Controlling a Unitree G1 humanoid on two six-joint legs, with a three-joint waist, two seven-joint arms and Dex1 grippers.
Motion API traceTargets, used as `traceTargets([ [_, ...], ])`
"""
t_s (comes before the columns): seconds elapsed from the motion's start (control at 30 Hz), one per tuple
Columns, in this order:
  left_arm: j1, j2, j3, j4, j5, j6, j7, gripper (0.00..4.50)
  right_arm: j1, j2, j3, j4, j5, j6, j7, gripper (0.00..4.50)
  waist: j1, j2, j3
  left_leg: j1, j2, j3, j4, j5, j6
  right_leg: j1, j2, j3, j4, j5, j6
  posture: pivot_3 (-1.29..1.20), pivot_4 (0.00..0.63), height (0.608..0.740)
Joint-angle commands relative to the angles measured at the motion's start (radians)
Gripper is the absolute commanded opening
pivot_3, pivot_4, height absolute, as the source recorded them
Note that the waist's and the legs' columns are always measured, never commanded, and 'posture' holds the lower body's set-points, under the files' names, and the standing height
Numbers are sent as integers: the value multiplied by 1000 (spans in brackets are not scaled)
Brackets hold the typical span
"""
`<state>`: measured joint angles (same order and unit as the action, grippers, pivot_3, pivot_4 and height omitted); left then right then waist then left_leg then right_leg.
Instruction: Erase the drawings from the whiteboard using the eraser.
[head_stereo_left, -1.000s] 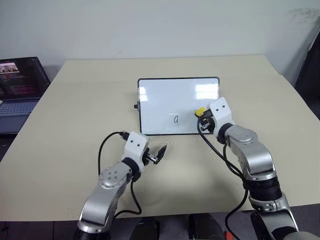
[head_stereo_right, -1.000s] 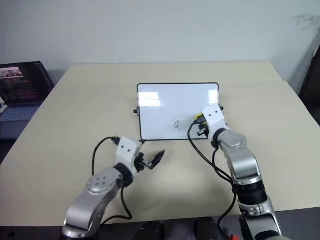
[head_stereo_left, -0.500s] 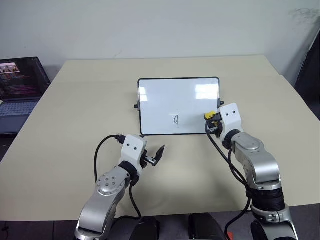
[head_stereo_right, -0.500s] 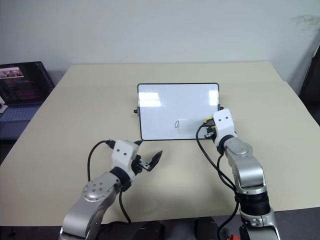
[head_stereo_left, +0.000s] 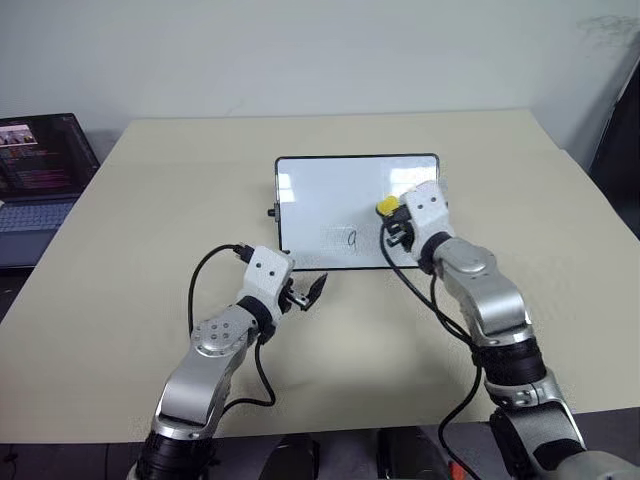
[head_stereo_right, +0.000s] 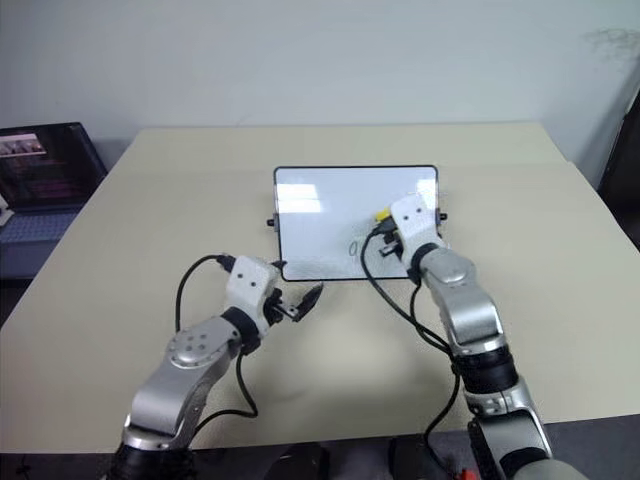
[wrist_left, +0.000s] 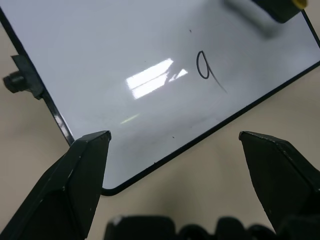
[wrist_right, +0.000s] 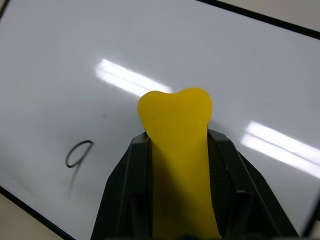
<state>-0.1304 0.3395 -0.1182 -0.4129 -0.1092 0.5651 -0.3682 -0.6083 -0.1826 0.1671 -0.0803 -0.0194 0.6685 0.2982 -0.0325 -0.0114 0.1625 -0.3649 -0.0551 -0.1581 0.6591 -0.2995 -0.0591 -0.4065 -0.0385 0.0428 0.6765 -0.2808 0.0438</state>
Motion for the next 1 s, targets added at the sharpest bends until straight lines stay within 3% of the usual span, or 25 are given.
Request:
traceTargets([
  [0.03,0,-9,-25,29,3,-49,-20,4500,-79,26,25,47,-13,-94,2,1123,0,0,0,0,0,0,0,0,0,0,0,0,0,0,0,0,150,740],
  [0.5,13,-34,-55,48,27,-98,-11,4500,-211,47,71,282,-91,-258,-18,1123,1,0,0,0,0,-1,0,0,0,0,0,0,1,0,0,0,150,740],
  [1.0,-22,-40,-38,7,22,-60,8,4500,-94,24,129,275,-126,-243,73,1123,0,0,0,0,0,0,1,0,0,0,0,0,2,0,0,0,150,740],
])
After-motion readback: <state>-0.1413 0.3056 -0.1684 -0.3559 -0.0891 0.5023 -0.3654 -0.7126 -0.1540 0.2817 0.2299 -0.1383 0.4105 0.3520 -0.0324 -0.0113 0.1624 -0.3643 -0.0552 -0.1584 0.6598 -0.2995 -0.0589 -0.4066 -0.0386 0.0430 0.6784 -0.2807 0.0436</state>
